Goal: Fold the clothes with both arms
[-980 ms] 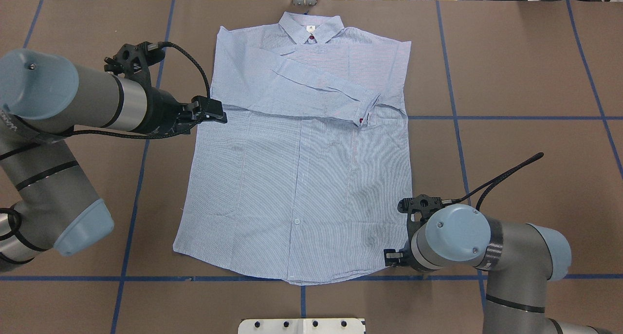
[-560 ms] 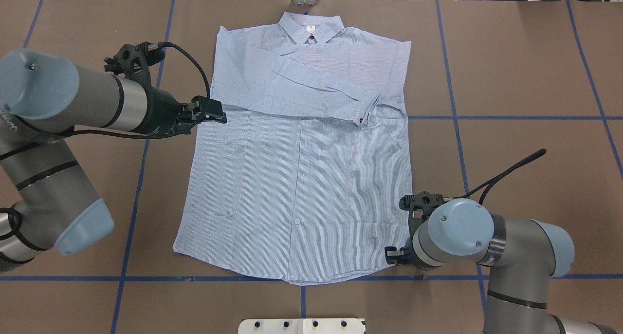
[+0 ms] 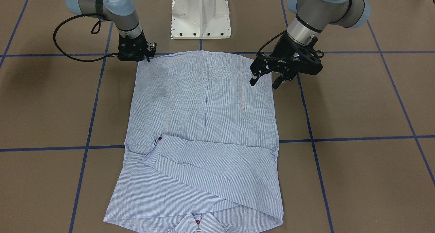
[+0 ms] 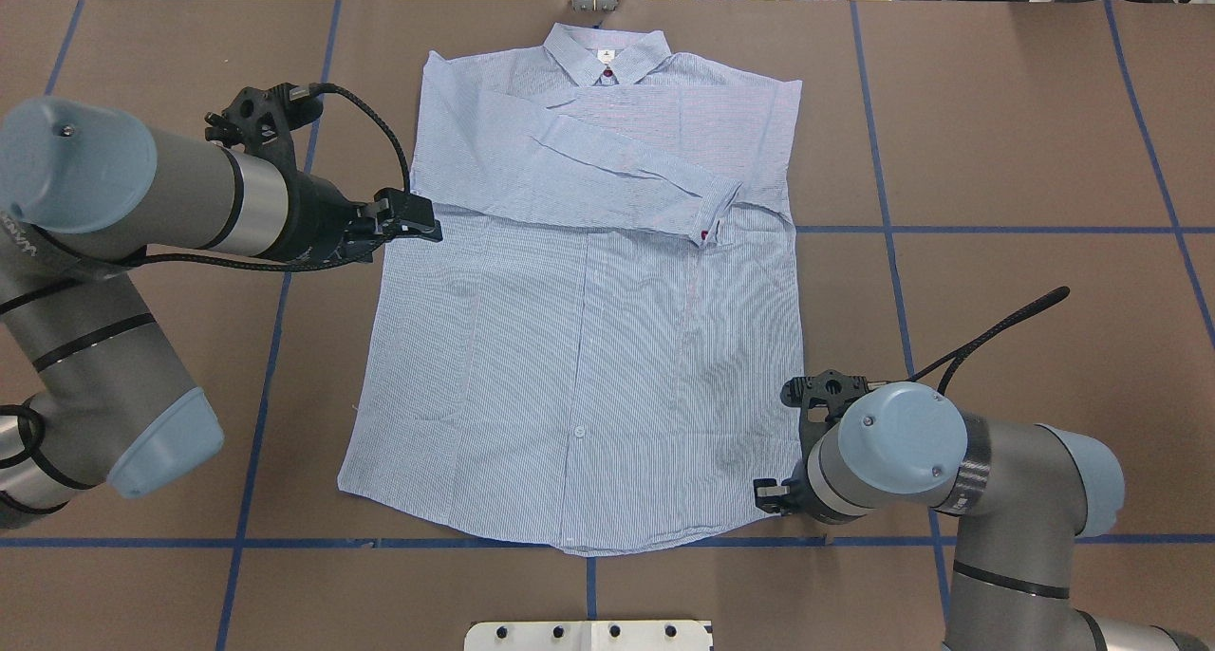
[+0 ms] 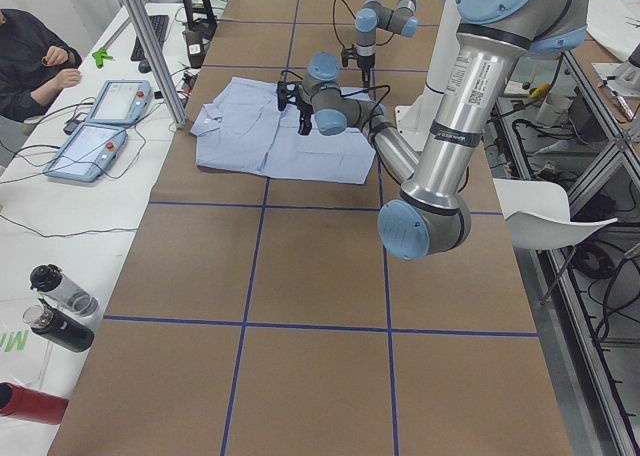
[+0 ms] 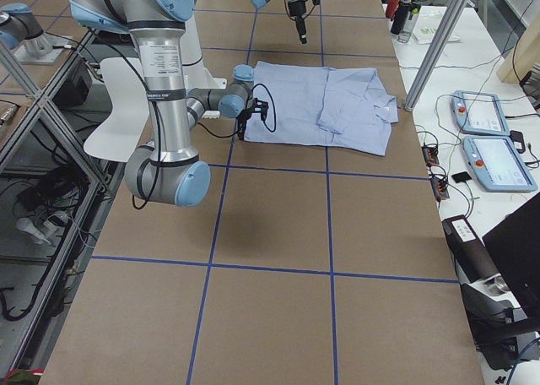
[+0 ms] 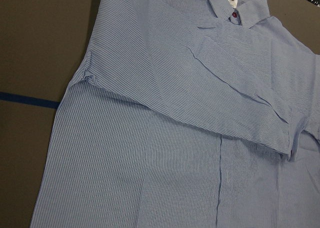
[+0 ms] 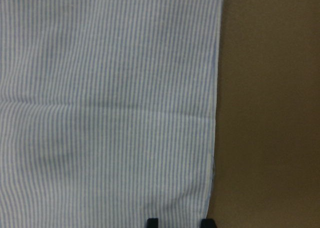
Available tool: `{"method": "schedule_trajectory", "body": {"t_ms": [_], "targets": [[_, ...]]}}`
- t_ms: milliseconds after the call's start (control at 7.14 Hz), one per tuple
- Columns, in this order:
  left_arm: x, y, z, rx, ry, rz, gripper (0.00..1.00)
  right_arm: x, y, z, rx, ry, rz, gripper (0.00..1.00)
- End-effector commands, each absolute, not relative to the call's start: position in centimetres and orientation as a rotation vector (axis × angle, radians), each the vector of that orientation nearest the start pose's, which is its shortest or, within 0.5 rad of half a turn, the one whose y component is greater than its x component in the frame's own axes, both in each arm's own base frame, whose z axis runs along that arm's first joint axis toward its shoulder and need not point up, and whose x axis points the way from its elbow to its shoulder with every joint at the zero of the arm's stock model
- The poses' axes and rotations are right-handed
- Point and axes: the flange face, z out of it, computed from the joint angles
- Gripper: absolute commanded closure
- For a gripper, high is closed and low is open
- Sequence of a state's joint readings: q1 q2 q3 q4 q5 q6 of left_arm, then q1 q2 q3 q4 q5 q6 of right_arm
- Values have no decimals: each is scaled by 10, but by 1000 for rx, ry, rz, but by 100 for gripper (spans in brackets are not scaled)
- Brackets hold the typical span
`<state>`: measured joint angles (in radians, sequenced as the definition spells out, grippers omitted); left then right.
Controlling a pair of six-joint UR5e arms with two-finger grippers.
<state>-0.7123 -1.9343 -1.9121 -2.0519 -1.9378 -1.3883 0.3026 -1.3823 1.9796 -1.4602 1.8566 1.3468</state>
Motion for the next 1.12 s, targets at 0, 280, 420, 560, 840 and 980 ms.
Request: {"method": "schedule_trajectory", "body": {"t_ms": [0,280,420,560,840,980], "targets": [[371,-449,248,216,1197,-245,9,-485,-262,370,-83,-745,-25,59],[371,-449,249,215,1196,-246,9,-485,-262,371,-86,-741,-25,55],[371,-449,249,215,1195,-246,9,-485,-262,371,-86,-741,-25,55],[371,-449,249,215,1195,-246,9,-485,-262,372,-87,-738,-24,56],[371,-449,249,215,1195,-246,9,-486,-262,373,-88,-734,-23,61],[371,-449,249,215,1195,-246,9,-486,-262,373,-90,-732,-20,89]]}}
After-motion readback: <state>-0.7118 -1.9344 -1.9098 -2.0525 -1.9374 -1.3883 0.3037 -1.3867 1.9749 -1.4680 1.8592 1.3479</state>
